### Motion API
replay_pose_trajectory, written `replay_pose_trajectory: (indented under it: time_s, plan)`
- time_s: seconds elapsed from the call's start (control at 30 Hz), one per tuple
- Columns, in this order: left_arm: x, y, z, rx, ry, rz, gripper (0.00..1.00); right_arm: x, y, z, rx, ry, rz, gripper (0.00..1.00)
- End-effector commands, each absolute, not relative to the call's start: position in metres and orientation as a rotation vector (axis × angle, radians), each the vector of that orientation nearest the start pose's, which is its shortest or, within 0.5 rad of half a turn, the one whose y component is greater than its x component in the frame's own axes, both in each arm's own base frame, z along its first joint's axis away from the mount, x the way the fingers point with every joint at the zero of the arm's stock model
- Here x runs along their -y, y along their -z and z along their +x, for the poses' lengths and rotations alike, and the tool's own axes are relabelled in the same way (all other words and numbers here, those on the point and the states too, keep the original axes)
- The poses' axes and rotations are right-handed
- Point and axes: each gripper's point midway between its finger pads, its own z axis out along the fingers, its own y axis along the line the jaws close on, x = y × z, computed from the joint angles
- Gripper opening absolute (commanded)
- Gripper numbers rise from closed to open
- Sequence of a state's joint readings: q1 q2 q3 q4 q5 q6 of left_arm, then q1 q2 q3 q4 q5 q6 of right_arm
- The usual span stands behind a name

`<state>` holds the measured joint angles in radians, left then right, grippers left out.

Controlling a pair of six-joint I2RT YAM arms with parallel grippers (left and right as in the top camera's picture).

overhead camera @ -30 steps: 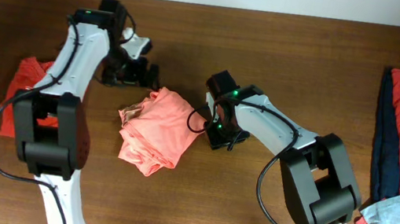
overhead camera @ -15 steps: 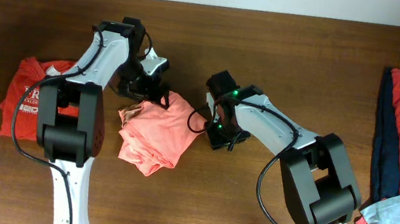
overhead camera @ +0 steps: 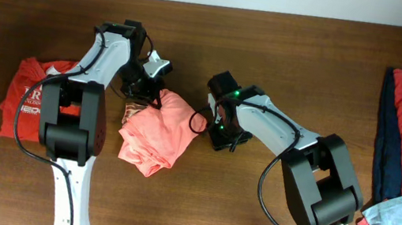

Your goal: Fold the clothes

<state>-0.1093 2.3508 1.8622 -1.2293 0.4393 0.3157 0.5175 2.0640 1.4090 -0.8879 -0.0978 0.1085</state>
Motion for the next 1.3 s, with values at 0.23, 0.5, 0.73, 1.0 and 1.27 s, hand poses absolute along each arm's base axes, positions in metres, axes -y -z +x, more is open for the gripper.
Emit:
replay_pose_trajectory:
  time_s: [0.23, 0.5, 0.73, 1.0, 1.27]
  plan:
    - [0.06, -0.044, 0.418, -3.145, 0.436, 0.432, 0.0, -0.178, -0.039, 0.337, -3.026, -0.133, -0.536, 0.41]
    - [0.001, -0.121, 0.421, -3.016, 0.267, 0.23, 0.0, -0.136, -0.109, 0.354, -2.89, -0.158, -0.42, 0.41]
    - [-0.046, -0.173, 0.429, -2.844, 0.173, 0.06, 0.0, -0.103, -0.128, 0.351, -2.889, -0.14, -0.337, 0.41]
    - [-0.094, -0.17, 0.418, -2.865, 0.091, -0.086, 0.0, -0.099, -0.126, 0.348, -2.91, -0.136, -0.329, 0.41]
    - [-0.144, -0.164, 0.412, -2.853, 0.0, -0.263, 0.0, -0.098, -0.125, 0.344, -2.926, -0.133, -0.33, 0.41]
